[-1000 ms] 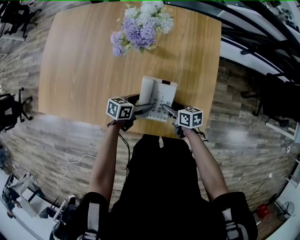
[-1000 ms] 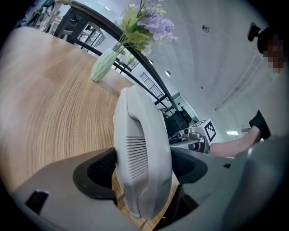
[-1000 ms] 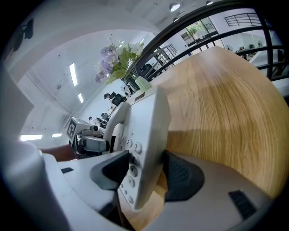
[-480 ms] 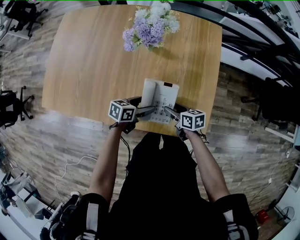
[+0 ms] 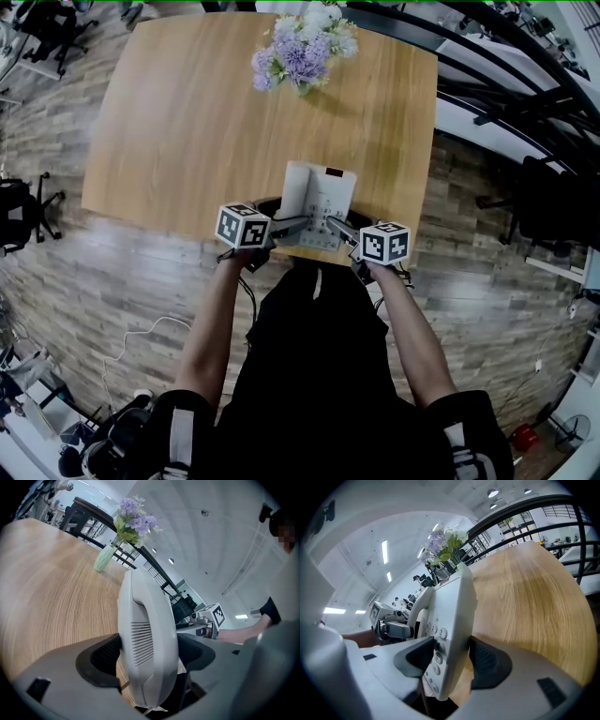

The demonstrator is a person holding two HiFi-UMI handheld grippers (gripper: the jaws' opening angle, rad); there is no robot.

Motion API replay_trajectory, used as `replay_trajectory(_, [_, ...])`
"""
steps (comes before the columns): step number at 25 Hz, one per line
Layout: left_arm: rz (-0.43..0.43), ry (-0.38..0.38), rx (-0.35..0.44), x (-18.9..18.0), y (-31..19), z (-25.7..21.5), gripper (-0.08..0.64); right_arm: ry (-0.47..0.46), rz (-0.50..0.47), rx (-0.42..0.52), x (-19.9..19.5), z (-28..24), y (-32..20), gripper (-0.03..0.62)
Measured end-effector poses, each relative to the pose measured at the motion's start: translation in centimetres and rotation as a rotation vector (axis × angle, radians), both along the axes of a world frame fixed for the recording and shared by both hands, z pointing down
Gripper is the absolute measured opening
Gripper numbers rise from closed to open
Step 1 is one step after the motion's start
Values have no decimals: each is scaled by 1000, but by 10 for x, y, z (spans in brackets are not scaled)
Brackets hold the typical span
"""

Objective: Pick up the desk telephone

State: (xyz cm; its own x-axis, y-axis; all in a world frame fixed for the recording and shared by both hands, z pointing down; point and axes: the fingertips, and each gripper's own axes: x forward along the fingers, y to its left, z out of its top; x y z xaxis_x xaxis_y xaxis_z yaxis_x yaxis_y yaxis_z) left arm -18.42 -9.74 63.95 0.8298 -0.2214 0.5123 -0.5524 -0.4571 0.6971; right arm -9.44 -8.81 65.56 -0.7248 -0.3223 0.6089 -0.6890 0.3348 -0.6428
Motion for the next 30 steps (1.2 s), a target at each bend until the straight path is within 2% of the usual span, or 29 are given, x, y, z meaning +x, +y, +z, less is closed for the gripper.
replay_trajectory(11, [-31,-30,19,5,28,-10,374,-8,-47,22,5,-9,24,253])
replay_trajectory(30, [-129,-61,34,75,61,-28,374,2,-163,66,75,-31,44,252])
